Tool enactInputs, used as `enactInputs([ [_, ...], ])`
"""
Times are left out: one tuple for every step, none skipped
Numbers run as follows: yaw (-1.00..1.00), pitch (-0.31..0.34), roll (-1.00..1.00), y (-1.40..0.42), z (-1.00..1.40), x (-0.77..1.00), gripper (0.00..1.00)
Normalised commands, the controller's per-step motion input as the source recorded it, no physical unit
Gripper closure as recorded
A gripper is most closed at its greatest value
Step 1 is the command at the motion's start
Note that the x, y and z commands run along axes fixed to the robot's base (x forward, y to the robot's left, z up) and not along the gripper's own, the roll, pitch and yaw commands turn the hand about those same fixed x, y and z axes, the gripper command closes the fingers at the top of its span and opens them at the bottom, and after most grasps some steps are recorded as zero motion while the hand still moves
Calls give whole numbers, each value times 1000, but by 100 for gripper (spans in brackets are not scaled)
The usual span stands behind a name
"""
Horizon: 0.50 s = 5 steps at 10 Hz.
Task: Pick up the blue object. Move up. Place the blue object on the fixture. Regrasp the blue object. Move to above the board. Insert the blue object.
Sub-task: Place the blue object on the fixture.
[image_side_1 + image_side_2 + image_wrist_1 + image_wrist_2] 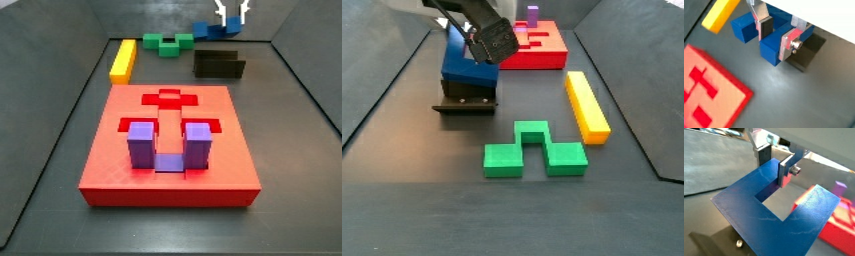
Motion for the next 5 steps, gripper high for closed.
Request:
enactInputs([
  [683,171,-166,-211,-91,360,100],
  [560,243,-3,-109,-146,554,100],
  [397,326,0,23,-243,569,100],
  [43,166,54,197,-360,269,100],
  [-69,117,71,274,-611,0,100],
])
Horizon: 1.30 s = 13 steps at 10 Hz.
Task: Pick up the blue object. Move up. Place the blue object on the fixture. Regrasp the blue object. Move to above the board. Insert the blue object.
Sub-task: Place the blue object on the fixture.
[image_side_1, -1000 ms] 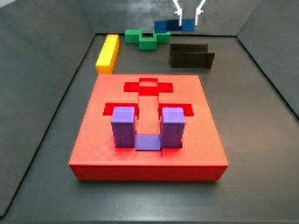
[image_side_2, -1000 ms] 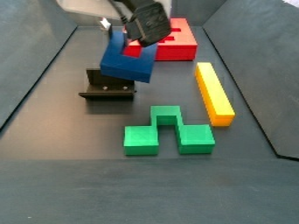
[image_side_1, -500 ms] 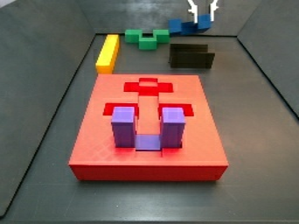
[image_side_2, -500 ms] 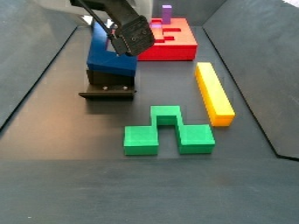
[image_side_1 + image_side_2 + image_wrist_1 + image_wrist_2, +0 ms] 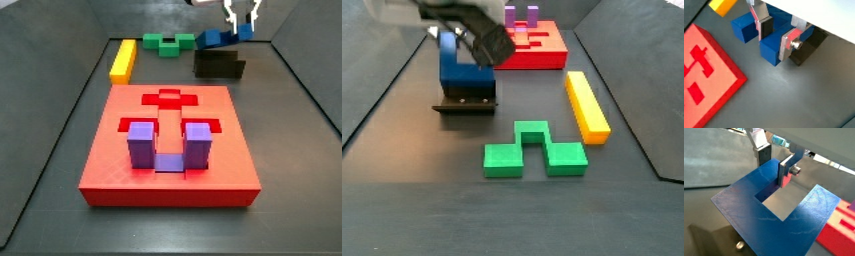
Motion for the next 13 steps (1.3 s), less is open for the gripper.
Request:
enactInputs([
  [0,106,354,60,-183,0,100],
  [0,0,0,-31,-3,0,100],
  [-366,-183,-540,249,-91,-189,100],
  [-431,0,-831,209,46,49,100],
  [-429,234,-863,97,106,329,100],
  [-314,280,-1000,71,29,409,100],
  [-349,397,-466,80,-109,629,100],
  [-234,626,-109,109,-394,711,100],
  [-191,614,-31,111,-517,763,100],
  [-189,346,0,23,-237,440,100],
  [-17,123,0,0,-97,171,100],
  [-51,106,137,0,-163,174,100],
  [-97,89,220,0,-300,214,100],
])
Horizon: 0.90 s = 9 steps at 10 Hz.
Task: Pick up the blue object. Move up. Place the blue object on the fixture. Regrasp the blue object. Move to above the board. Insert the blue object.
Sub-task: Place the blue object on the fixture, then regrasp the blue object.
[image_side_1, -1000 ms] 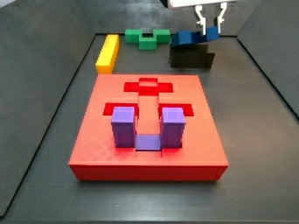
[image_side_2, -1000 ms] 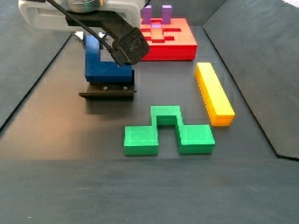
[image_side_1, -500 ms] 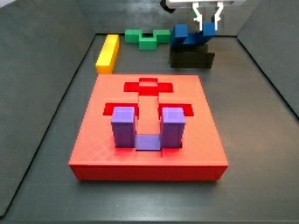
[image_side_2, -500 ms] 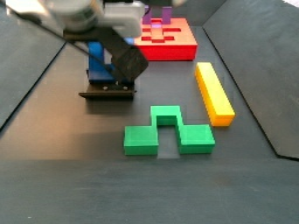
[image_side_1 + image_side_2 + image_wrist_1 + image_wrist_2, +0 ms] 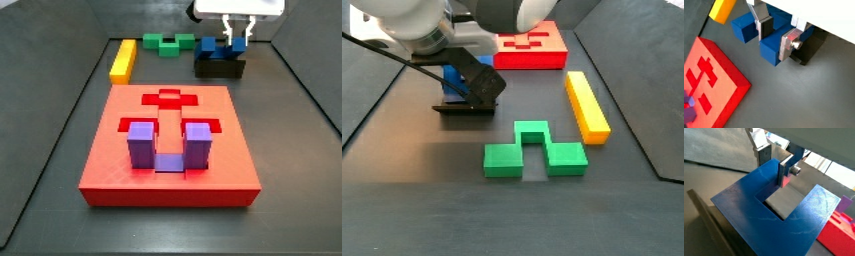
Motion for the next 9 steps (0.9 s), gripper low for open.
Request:
enactInputs([
  [-103,23,111,34,-466,300,100],
  [0,160,71,26,-160,220,100],
  [0,0,0,0,0,0,100],
  [0,0,0,0,0,0,0],
  [0,57,120,0,60,109,0],
  [0,63,211,0,71,69,0],
  [0,71,306,-43,186,57,0],
  [0,29,529,-89,323,14,0],
  [0,0,666,-31,680,-46,0],
])
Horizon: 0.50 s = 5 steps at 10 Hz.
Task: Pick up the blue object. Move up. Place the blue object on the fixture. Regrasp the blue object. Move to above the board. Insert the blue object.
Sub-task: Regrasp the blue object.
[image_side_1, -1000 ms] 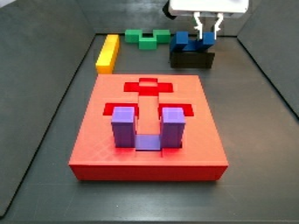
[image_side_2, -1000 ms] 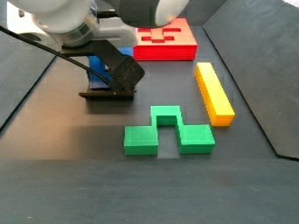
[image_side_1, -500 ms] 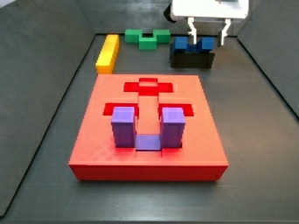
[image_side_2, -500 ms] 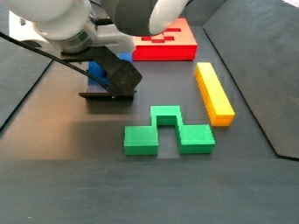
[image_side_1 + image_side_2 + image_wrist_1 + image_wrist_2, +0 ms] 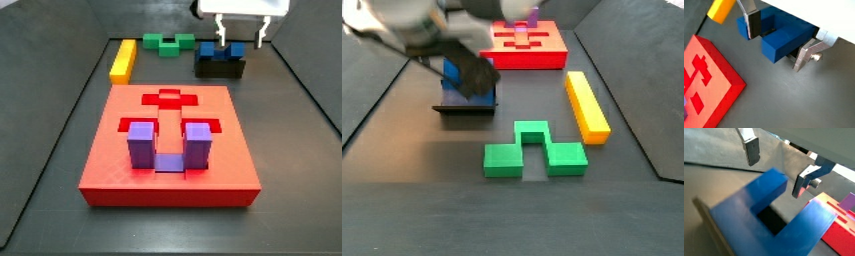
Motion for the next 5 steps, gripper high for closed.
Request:
enactInputs([
  [-54,-89,600,0,891,-194,0],
  [-29,-29,783,0,874,-171,0],
  [-11,0,1000,-129,660,-71,0],
  [0,0,1000,-263,417,0,0],
  [0,60,360,0,46,120,0],
])
